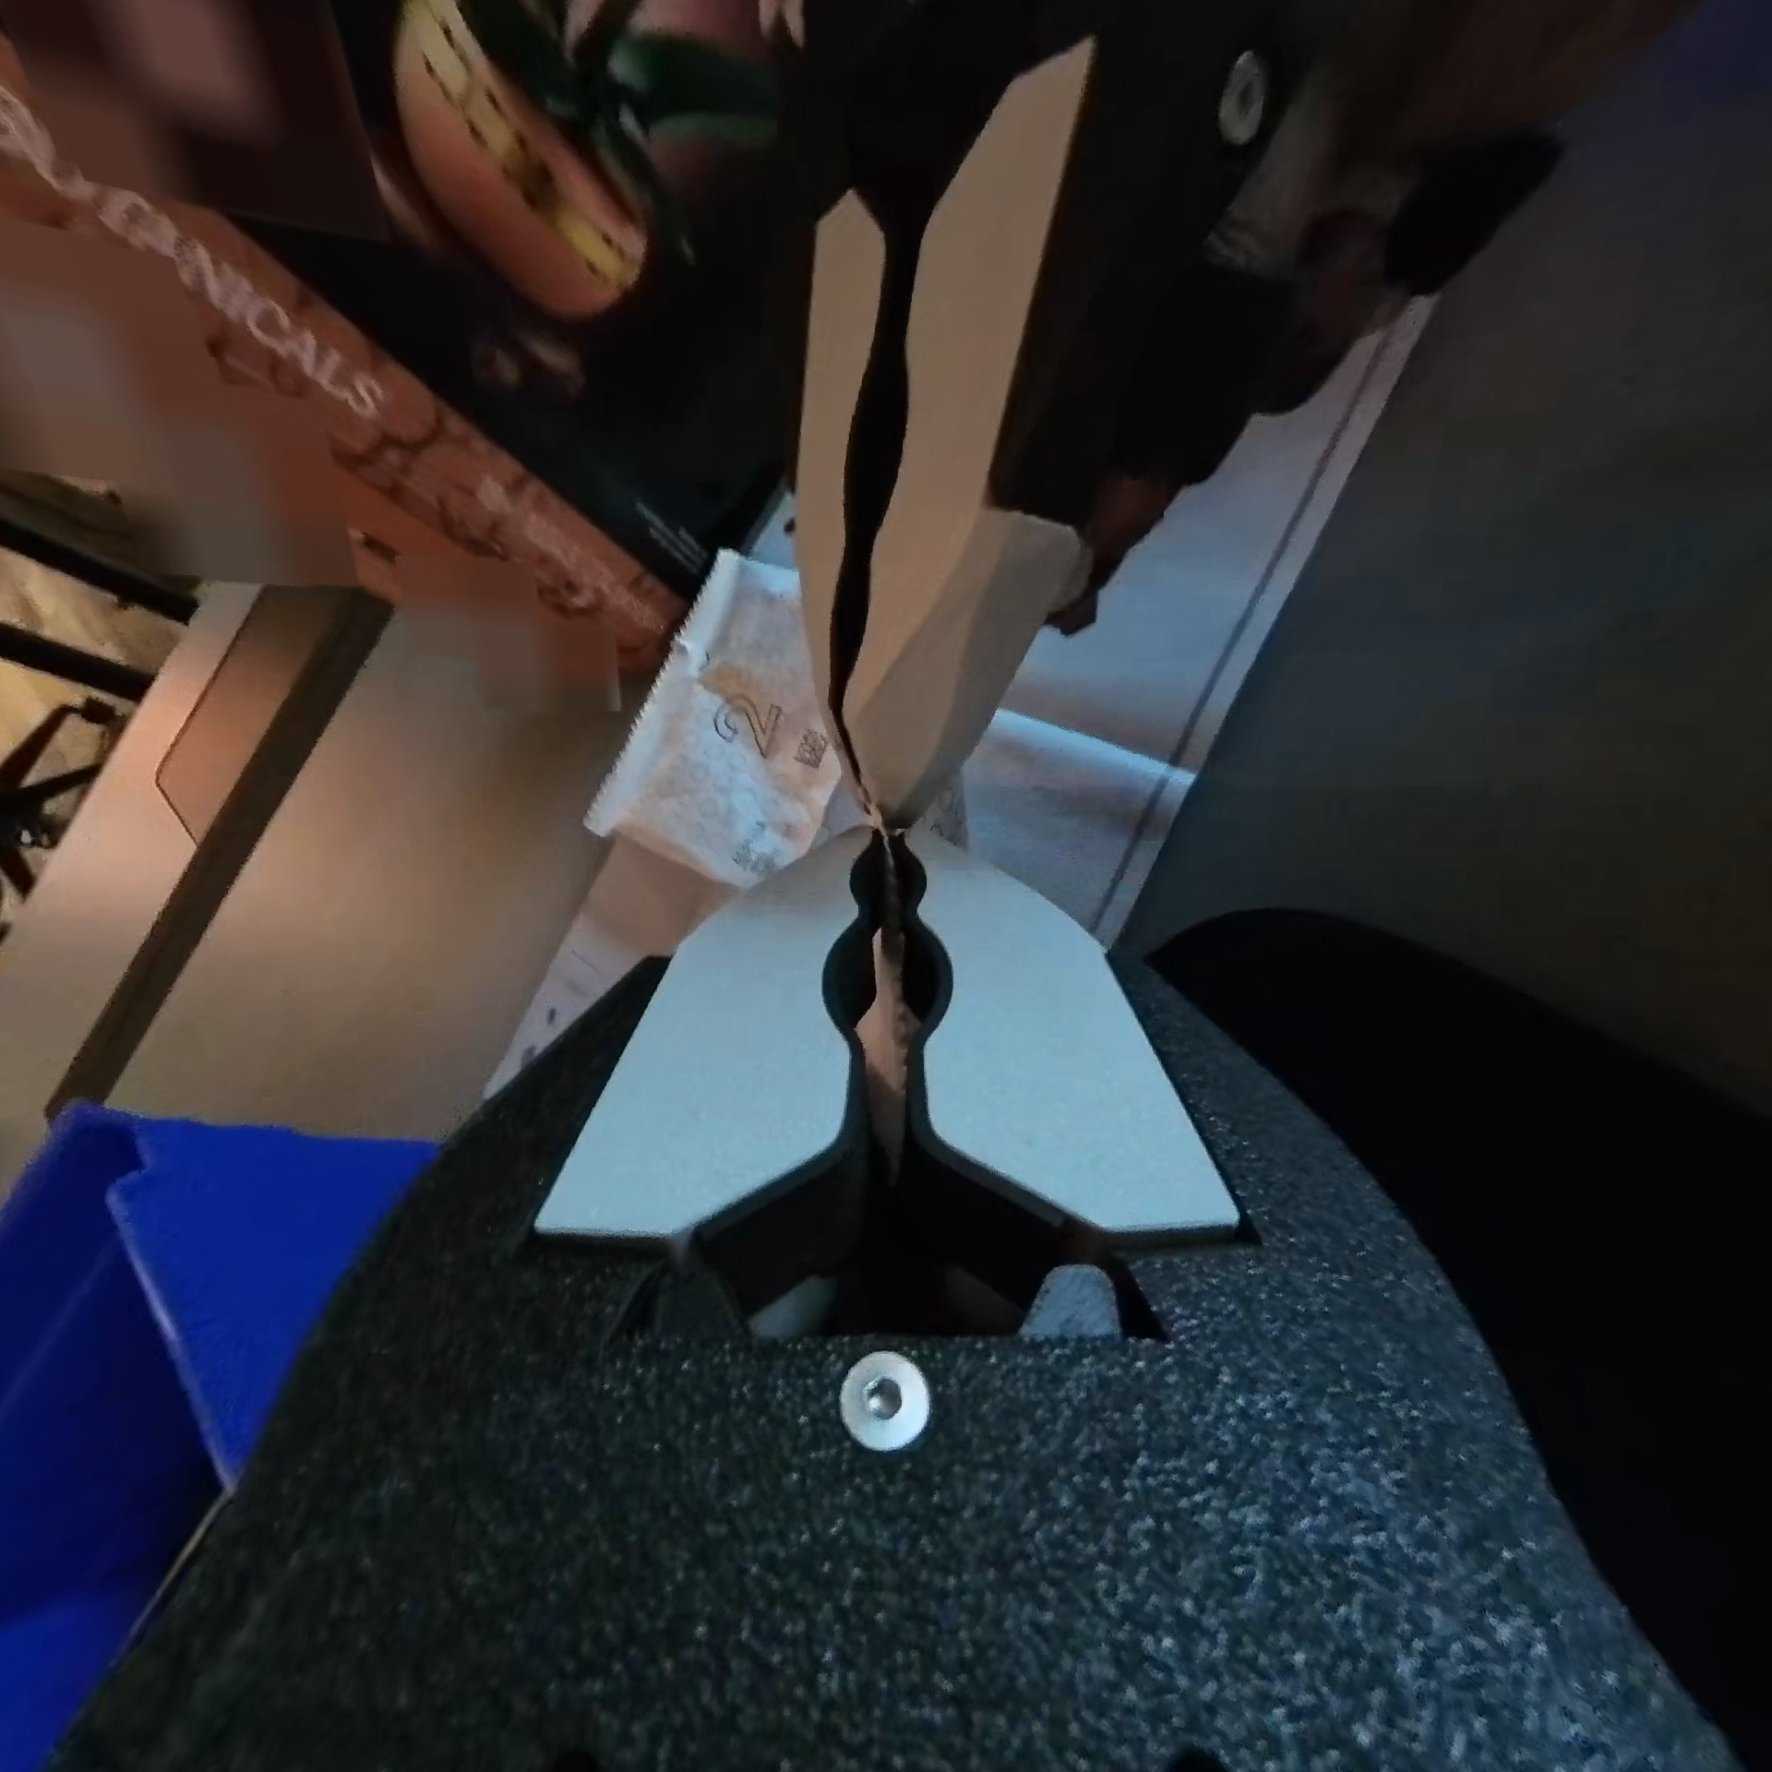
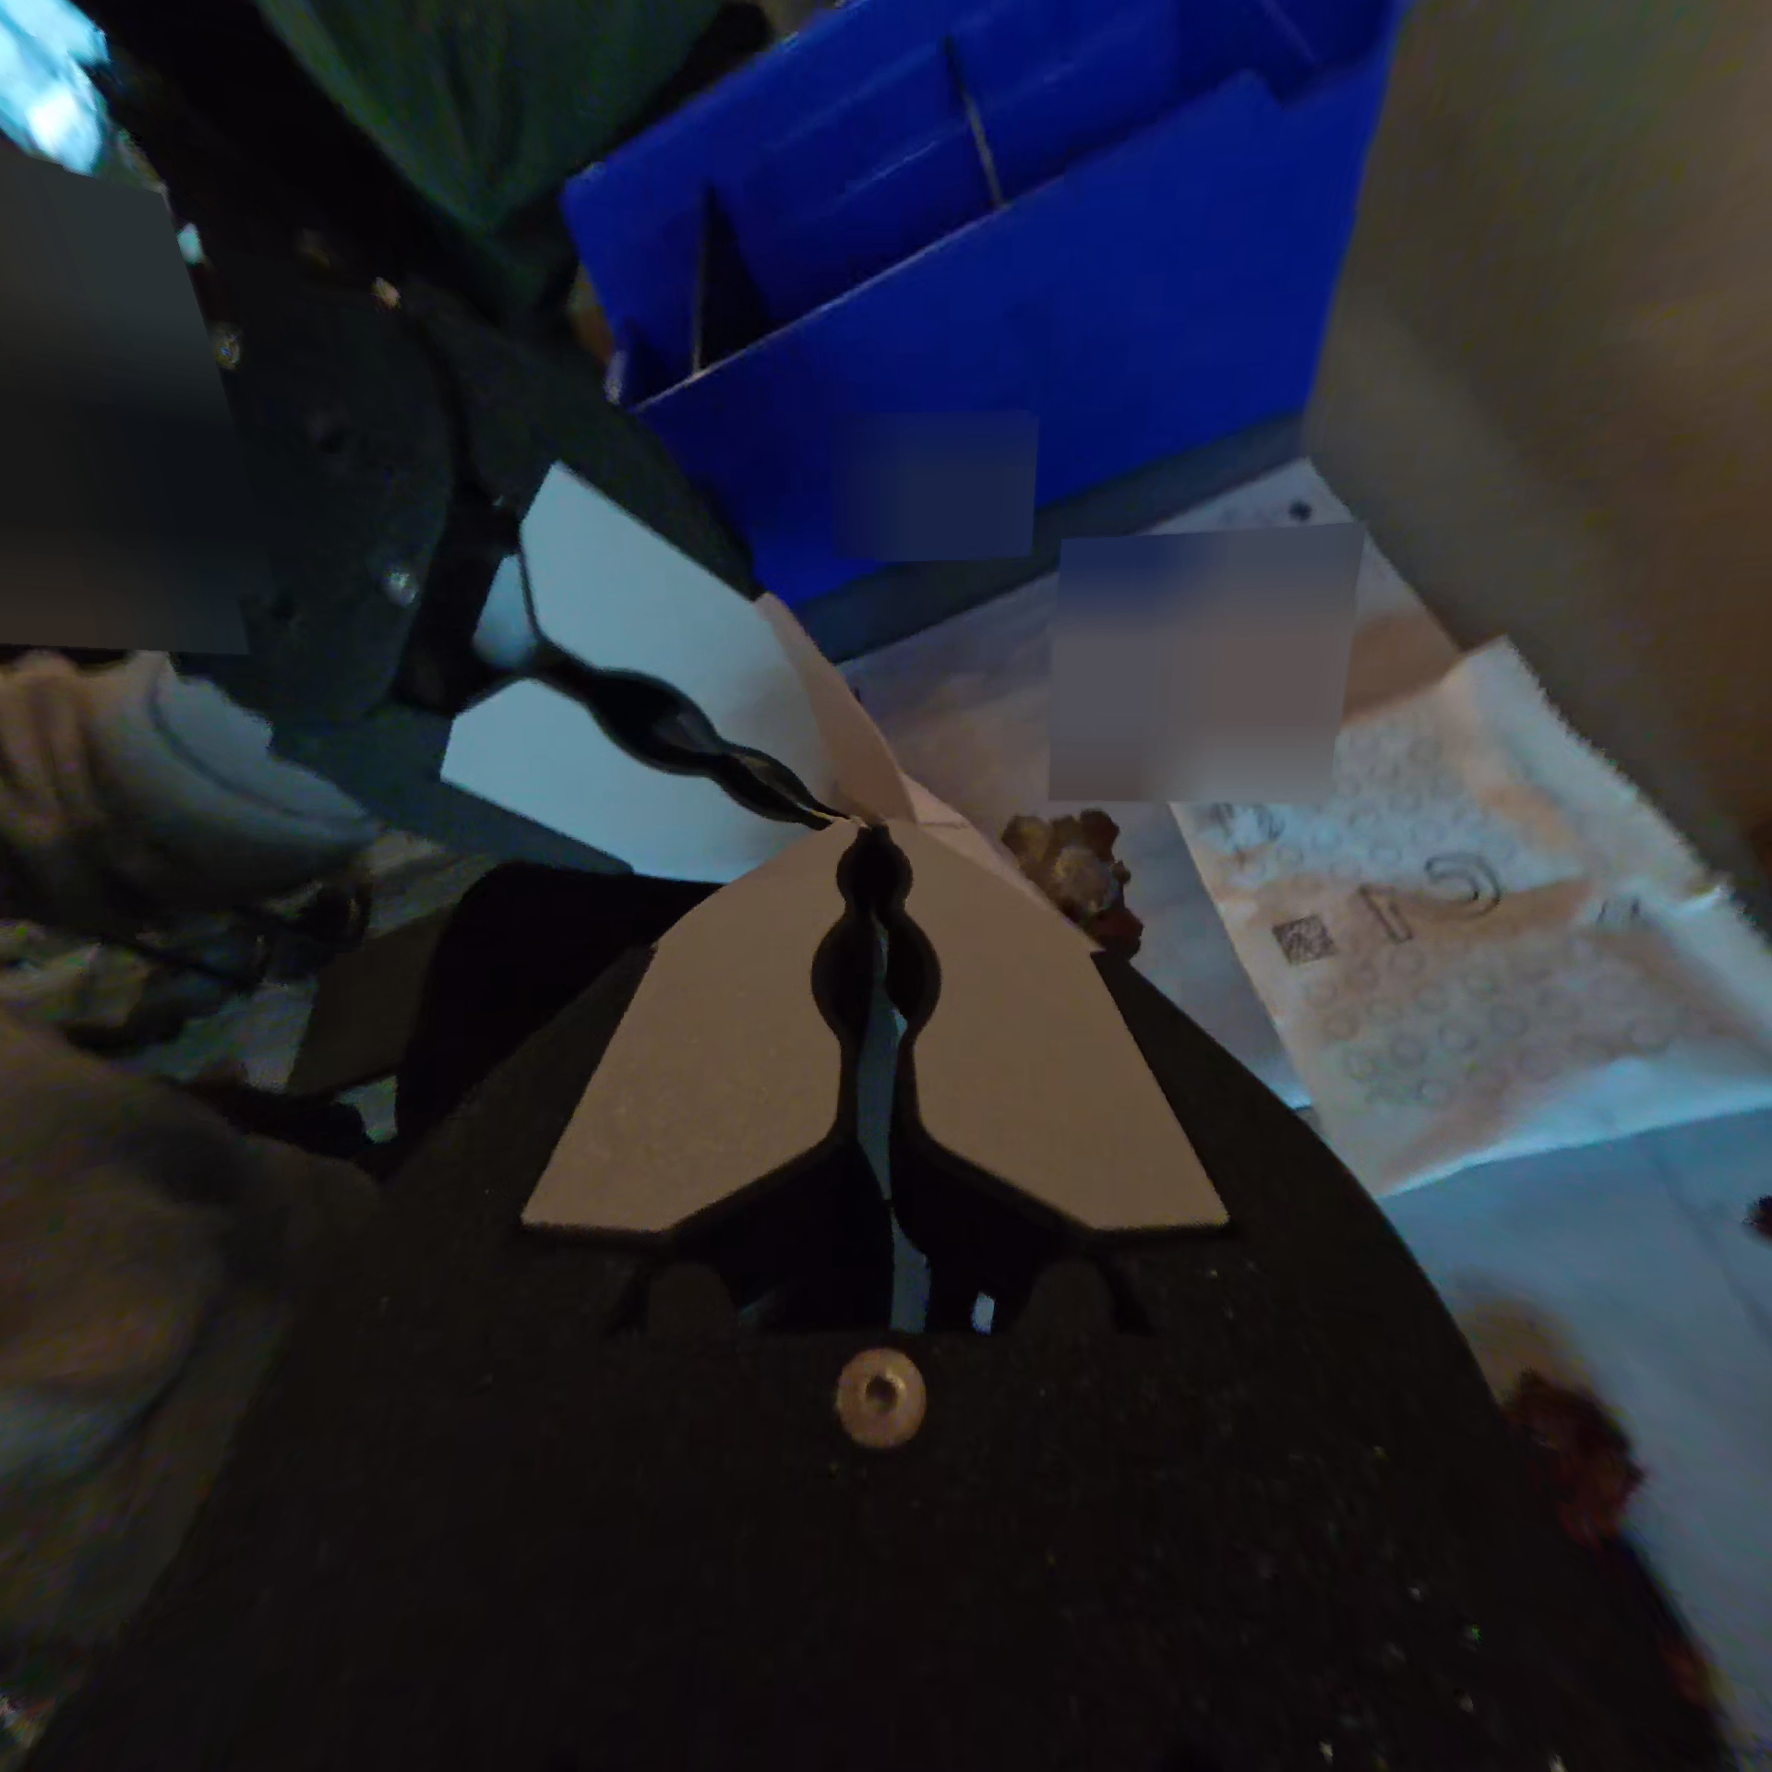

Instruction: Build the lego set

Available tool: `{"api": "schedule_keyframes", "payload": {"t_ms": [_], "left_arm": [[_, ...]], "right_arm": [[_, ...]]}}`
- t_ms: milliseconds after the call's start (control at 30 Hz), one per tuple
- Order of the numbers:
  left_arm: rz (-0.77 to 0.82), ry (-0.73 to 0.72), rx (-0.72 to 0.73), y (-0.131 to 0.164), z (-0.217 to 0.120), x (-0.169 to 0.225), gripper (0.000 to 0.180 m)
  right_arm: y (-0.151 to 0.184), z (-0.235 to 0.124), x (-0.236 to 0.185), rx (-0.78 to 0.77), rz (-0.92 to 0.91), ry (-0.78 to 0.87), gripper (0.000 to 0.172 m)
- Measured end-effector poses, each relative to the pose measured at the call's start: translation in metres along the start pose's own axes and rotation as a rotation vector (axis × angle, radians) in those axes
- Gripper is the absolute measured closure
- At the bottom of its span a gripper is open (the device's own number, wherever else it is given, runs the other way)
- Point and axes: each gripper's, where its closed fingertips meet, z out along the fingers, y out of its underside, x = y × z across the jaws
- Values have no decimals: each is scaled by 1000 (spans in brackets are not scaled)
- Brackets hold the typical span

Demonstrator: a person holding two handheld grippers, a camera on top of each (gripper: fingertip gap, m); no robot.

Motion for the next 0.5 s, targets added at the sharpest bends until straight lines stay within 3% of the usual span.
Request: {"api": "schedule_keyframes", "payload": {"t_ms": [233, 433, 500], "left_arm": [[29, -22, 53, 3, -2, 4, 180], [174, -146, 20, 0, -11, -1, 180], [165, -143, 10, 1, -14, 1, 180]], "right_arm": [[4, 3, -6, 80, 275, -151, 172], [-3, 3, -13, 176, 316, -171, 172], [-2, 2, -18, 163, 180, -118, 172]]}}
